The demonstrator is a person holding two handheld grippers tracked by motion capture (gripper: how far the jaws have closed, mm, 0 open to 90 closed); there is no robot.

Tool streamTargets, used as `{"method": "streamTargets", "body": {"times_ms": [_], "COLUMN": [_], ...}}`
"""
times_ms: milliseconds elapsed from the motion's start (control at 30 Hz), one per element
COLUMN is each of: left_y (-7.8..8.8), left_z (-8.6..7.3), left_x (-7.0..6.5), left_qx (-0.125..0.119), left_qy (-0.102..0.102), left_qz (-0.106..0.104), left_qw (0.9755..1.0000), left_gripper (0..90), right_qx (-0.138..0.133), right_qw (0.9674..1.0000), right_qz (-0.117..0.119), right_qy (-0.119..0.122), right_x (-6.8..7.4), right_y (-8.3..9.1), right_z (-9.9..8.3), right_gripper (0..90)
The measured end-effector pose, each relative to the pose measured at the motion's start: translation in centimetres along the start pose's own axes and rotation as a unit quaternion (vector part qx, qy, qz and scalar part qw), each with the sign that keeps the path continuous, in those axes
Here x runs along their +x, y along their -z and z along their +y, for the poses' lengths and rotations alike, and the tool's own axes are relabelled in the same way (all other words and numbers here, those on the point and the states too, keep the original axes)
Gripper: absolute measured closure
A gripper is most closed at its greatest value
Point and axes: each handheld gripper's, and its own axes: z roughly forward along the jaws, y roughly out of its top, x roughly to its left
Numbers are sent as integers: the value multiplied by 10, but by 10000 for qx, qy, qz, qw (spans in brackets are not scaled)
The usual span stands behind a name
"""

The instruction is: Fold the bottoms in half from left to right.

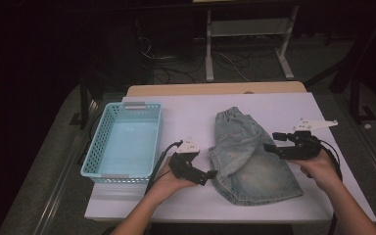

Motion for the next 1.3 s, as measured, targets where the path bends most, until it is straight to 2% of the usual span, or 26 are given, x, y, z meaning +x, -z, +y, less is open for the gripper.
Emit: {"method": "streamTargets", "body": {"times_ms": [233,400,500,600,767,833,967,1300], "left_y": [3,4,5,4,3,2,1,2], "left_z": [-13,-20,-19,-19,-20,-20,-21,-21], "left_x": [-5,-9,-7,-5,-4,-3,-2,-2], "left_qx": [121,222,223,201,229,248,263,288], "left_qy": [99,87,61,91,70,72,92,82], "left_qz": [17,4,55,53,92,102,115,95], "left_qw": [9999,9997,9997,9997,9997,9996,9995,9995], "left_gripper": [2,2,2,2,2,2,2,2], "right_qx": [72,124,30,45,249,311,312,245], "right_qw": [10000,9999,9999,10000,9997,9994,9990,9988], "right_qz": [52,74,98,67,20,-106,-183,-337], "right_qy": [8,29,-20,-19,-22,91,265,260], "right_x": [-2,-2,-4,-5,-6,-4,-1,-10], "right_y": [-26,-41,-46,-50,-49,-49,-46,-25], "right_z": [10,14,17,16,12,12,14,14], "right_gripper": [329,320,363,472,695,735,761,767]}}
